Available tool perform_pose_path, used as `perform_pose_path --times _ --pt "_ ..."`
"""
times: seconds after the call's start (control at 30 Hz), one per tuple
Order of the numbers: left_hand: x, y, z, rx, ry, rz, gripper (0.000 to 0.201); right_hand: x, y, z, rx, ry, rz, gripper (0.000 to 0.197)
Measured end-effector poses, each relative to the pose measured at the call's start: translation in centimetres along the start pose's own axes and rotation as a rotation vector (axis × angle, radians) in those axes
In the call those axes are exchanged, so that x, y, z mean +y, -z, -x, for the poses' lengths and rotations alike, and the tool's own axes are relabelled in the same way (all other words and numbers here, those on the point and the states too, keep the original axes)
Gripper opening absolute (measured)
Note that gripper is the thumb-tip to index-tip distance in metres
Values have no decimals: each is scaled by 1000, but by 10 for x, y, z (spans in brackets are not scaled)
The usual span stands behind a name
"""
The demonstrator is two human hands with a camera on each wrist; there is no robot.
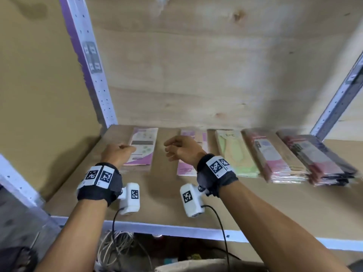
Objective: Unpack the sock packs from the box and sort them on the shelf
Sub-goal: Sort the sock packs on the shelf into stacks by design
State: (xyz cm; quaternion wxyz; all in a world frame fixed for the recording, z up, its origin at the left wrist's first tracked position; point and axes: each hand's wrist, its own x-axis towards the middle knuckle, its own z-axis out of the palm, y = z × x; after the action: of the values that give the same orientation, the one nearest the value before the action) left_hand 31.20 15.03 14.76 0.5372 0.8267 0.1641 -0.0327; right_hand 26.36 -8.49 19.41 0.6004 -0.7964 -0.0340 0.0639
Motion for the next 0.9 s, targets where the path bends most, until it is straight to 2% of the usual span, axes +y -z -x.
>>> perform_pose_path --times 0.1,0.17,0.27,0.4,0.5,0.6,0.67,0.8,0.9 --pt "-4 4 -11 -13 52 -29 38 5 -30 -24 -28 -115 -86 32" --pt "-1 4 -7 -5 70 14 34 10 -43 -36 -13 -170 -79 38" --pt "2 3 5 -66 102 99 31 17 -51 -42 38 -179 -36 29" --pt "14 11 37 -110 53 221 12 16 -39 -31 57 -141 -69 31" --pt "24 23 61 -189 -160 213 35 6 -21 -13 18 -107 -253 28" --pt "40 28 89 -268 -492 161 37 -9 8 12 32 -23 -366 24" --pt "54 24 104 -202 -647 139 28 -20 27 30 -15 31 -459 26" --pt "84 1 132 -62 -852 161 11 -31 65 67 -61 116 -587 22" --pt "100 -22 148 54 -1027 103 17 -29 87 91 -23 207 -443 25"
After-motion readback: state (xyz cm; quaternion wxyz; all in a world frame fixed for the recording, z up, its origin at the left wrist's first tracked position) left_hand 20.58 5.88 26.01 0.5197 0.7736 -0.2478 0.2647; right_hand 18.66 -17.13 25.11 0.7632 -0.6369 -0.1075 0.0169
